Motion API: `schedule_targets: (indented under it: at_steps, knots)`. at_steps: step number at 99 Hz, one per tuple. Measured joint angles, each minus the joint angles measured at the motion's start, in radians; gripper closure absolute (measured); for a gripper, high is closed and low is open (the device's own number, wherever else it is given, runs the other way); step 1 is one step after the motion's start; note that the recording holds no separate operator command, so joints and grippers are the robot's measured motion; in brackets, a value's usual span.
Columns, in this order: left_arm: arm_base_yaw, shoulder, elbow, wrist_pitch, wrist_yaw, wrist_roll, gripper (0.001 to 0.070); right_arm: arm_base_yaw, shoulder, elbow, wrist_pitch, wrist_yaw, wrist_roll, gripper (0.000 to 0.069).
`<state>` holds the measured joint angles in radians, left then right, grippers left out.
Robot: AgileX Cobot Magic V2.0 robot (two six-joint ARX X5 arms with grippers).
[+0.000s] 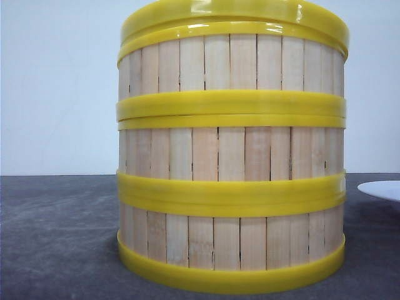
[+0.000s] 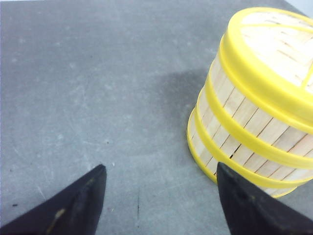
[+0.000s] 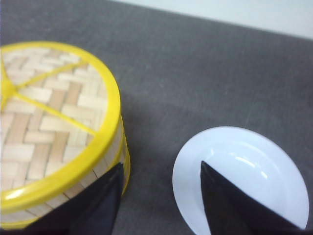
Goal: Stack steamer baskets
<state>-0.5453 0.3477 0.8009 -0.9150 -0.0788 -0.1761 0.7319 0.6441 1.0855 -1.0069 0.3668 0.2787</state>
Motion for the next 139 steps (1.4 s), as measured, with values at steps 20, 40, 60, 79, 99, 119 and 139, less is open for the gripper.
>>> schedule_targets:
  at_steps: [20,40,60,79,99,119,139]
  knots:
    - [0.000,0.000,0.000,0.006,0.000,0.000,0.0520,0.000,-0.015,0.000,0.026,0.000,0.014,0.0551]
    - [0.000,0.000,0.000,0.008,0.000,-0.001,0.0681,0.000,-0.011,0.000,0.026,0.000,0.014,0.0681]
    - [0.000,0.000,0.000,0.006,0.000,-0.001,0.0682,0.000,-0.011,0.000,0.026,0.001,0.014,0.0686]
    - [0.000,0.000,0.000,0.006,0.000,0.000,0.0682,0.000,-0.011,0.000,0.026,0.001,0.014,0.0686]
    - [0.000,0.000,0.000,0.006,0.000,0.000,0.0682,0.000,-0.011,0.000,0.026,0.001,0.014,0.0686]
    - [0.000,0.000,0.000,0.006,0.000,0.000,0.0682,0.000,-0.011,0.000,0.026,0.001,0.014,0.0686]
    - [0.003,0.000,0.000,0.006,-0.022,0.027,0.0682,0.000,-0.011,0.000,0.026,0.001,0.014,0.0686]
